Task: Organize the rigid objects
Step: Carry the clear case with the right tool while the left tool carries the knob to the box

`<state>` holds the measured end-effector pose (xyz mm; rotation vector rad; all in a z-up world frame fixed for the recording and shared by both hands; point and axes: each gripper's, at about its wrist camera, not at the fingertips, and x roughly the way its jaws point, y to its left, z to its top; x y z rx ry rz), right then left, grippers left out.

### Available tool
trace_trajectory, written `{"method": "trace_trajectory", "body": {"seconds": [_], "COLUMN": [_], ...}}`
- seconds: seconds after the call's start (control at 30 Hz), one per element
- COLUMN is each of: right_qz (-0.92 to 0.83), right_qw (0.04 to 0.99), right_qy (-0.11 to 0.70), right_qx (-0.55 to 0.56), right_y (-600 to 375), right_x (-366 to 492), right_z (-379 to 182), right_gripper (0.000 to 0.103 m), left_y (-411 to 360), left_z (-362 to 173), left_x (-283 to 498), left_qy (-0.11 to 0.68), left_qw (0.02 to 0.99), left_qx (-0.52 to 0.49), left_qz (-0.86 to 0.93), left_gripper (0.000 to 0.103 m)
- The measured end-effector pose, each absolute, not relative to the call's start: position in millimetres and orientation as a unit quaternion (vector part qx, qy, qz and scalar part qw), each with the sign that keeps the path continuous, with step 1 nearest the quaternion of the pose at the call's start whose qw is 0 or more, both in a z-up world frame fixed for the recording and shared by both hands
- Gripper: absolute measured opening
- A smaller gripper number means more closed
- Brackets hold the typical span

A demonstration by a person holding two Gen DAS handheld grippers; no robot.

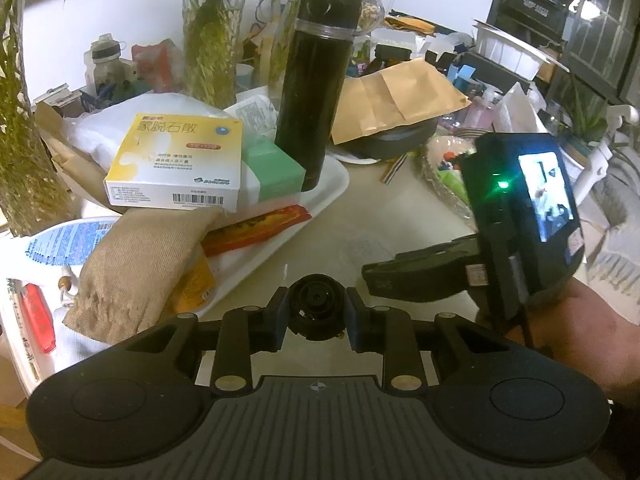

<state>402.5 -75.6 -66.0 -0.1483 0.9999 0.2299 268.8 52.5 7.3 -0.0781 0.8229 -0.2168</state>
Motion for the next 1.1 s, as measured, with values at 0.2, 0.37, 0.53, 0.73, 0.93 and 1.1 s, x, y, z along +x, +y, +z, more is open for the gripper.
{"method": "trace_trajectory", "body": {"seconds": [0.2,0.37,0.53,0.73,0.93,1.1], "right_qz": [0.123,0.135,0.139,0.147,0.150,0.158], "right_qw": [0.866,0.866,0.864,0.867,0.875,0.881], "right_qy": [0.481,0.478,0.483,0.476,0.461,0.445], "right_qx": [-0.059,-0.061,-0.039,-0.018,-0.001,0.014], "right_y": [-89,-98,-112,-130,-152,-166], "right_x": [387,371,352,323,288,258], "right_z": [-48,-30,-16,0,19,35], "right_gripper": [0.035,0.035,0.035,0.035,0.035,0.035], "left_y": [50,46,45,52,51,40], "left_z": [7,8,6,19,30,52], "left_x": [267,263,259,241,212,190], "left_qy": [0.395,0.392,0.400,0.389,0.383,0.371], "left_qw": [0.912,0.914,0.912,0.916,0.917,0.922], "left_qx": [-0.036,-0.029,-0.026,-0.045,-0.057,-0.032], "left_qz": [-0.106,-0.105,-0.090,-0.084,-0.095,-0.111], "left_gripper": [0.028,0.028,0.028,0.028,0.028,0.028]}}
